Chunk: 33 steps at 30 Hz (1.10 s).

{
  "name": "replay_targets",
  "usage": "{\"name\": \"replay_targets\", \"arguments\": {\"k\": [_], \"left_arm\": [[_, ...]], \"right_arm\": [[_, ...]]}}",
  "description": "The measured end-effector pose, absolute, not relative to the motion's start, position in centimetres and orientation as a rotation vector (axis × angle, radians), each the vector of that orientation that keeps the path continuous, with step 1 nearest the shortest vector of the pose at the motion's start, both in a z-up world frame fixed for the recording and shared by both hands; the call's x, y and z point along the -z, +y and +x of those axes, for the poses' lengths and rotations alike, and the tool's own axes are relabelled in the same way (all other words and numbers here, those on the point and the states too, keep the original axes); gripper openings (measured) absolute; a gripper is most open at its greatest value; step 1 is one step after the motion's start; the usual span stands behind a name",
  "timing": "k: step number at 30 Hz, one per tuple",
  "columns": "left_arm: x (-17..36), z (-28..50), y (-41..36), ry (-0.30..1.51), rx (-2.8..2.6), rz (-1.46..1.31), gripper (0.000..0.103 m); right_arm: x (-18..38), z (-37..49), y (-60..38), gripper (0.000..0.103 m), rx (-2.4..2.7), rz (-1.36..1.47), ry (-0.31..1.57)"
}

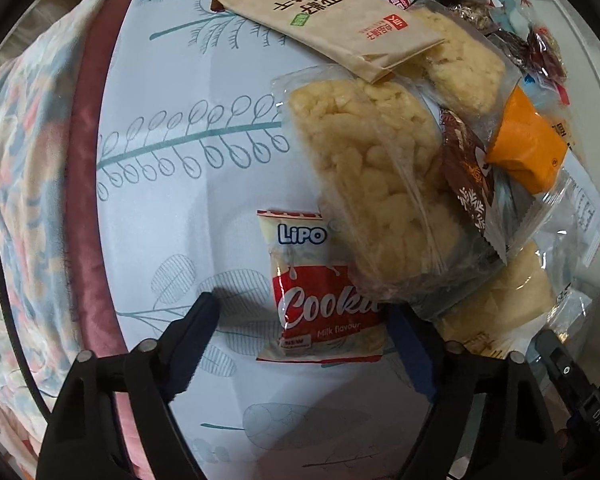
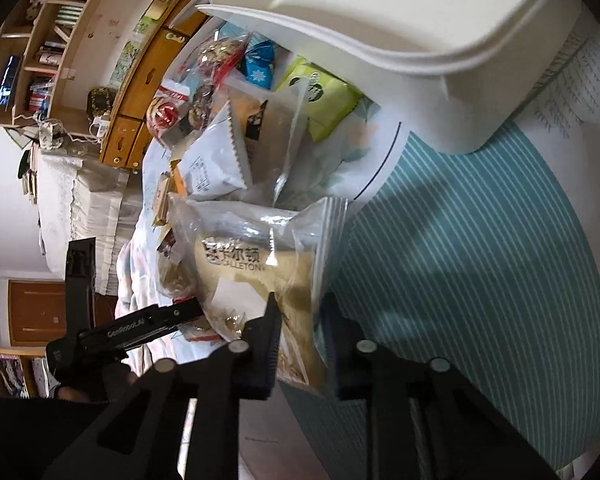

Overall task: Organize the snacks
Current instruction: 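Grasp the LIPO Cookies pack with the left tool while the right tool grasps the bagged bread, then carry both packs into the white tray and open both tools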

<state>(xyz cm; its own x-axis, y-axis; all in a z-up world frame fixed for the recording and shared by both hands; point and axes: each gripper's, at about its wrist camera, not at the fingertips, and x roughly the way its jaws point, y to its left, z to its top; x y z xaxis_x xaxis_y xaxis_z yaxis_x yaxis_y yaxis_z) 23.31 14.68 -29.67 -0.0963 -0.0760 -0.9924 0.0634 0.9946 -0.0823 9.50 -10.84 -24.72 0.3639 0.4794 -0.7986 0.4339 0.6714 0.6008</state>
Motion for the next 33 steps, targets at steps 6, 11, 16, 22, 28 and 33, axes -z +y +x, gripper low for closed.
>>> {"name": "replay_targets", "arguments": {"k": [6, 11, 16, 22, 28, 33], "left_arm": [[29.2, 23.0, 15.6, 1.629, 0.134, -0.013, 0.055], [28.9, 22.8, 15.9, 1.623, 0.155, -0.028, 0.045], [28.7, 22.3, 16.2, 1.627, 0.151, -0.04, 0.044], [28.2, 20.5, 18.7, 1.627, 0.123, -0.078, 0.044], [25.7, 18.1, 20.1, 1.592, 0.099, -0.131, 0.044], [22.2, 16.7, 19.4, 1.528, 0.091, -0.2, 0.044]], "right_arm": [[23.5, 8.8, -10.7, 0.011, -0.027, 0.875, 1.227], [21.5, 8.4, -10.2, 0.011, -0.038, 0.831, 1.209], [18.5, 8.4, -9.3, 0.01, -0.07, 0.728, 1.178], [15.2, 8.6, -8.7, 0.01, -0.093, 0.586, 1.13], [12.0, 9.1, -8.9, 0.01, -0.151, 0.495, 1.061], [9.7, 9.4, -10.4, 0.01, -0.2, 0.462, 0.997]]}}
